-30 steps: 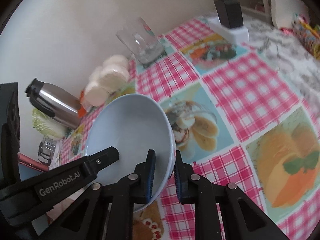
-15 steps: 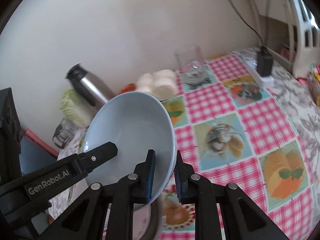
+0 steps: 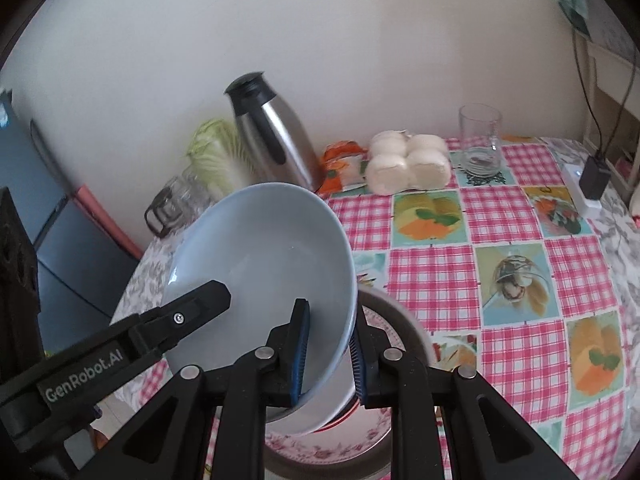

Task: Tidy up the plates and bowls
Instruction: 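Carry the pale blue bowl with both grippers toward the steel basin, then lower the pale blue bowl with both grippers onto the square bowl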

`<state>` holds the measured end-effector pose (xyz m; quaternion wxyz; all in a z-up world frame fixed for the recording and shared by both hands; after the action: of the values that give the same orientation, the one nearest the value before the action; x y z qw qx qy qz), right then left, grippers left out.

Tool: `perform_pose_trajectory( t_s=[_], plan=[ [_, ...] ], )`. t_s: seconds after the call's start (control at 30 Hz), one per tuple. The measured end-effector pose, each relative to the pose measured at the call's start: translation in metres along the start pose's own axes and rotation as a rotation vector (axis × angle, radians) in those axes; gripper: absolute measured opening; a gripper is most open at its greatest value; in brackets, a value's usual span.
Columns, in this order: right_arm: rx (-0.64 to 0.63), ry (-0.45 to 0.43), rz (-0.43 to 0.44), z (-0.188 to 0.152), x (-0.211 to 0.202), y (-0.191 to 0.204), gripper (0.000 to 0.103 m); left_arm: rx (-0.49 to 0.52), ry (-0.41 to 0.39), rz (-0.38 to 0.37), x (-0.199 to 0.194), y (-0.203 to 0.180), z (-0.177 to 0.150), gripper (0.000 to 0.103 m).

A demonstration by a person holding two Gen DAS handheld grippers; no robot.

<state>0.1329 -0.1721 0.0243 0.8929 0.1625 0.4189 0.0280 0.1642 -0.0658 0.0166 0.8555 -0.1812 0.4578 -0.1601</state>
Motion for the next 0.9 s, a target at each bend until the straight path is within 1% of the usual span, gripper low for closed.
perform_pose_trajectory(
  t_s=[0.23, 0.3, 0.37, 0.47, 0.57, 0.8, 0.9],
  plan=[
    [-0.029, 0.039, -0.072, -0.022, 0.01, 0.017, 0.022, -0.049, 0.015, -0.019, 0.005, 0.024, -0.012, 0.02],
    [-0.039, 0.05, -0.091, -0.026, 0.014, 0.018, 0.022, -0.077, 0.034, -0.046, 0.009, 0.029, -0.015, 0.02],
    [-0.026, 0.063, -0.102, -0.03, 0.019, 0.014, 0.022, -0.09, 0.046, -0.065, 0.014, 0.031, -0.016, 0.02],
    [-0.005, 0.077, -0.112, -0.035, 0.023, 0.008, 0.022, -0.085, 0.068, -0.063, 0.023, 0.031, -0.02, 0.02],
    [0.013, 0.089, -0.139, -0.037, 0.029, 0.002, 0.022, -0.095, 0.09, -0.08, 0.031, 0.032, -0.024, 0.02],
    [0.016, 0.101, -0.138, -0.039, 0.032, -0.001, 0.022, -0.111, 0.085, -0.091, 0.031, 0.035, -0.023, 0.02],
    [0.012, 0.103, -0.142, -0.039, 0.031, 0.0, 0.024, -0.109, 0.078, -0.081, 0.031, 0.035, -0.023, 0.02]
  ],
)
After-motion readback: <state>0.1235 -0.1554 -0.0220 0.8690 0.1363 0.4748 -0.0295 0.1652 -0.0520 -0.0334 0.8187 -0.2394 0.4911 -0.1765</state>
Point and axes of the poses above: each gripper's, at about its wrist camera, not at the fingertips, and x roughly the way its jaws point, y to its left, z to its top, the point moved 8 cm from there along x, roughly the way its jaws point, and after that the axes turned 1 degree about y, right-handed, at the moved point
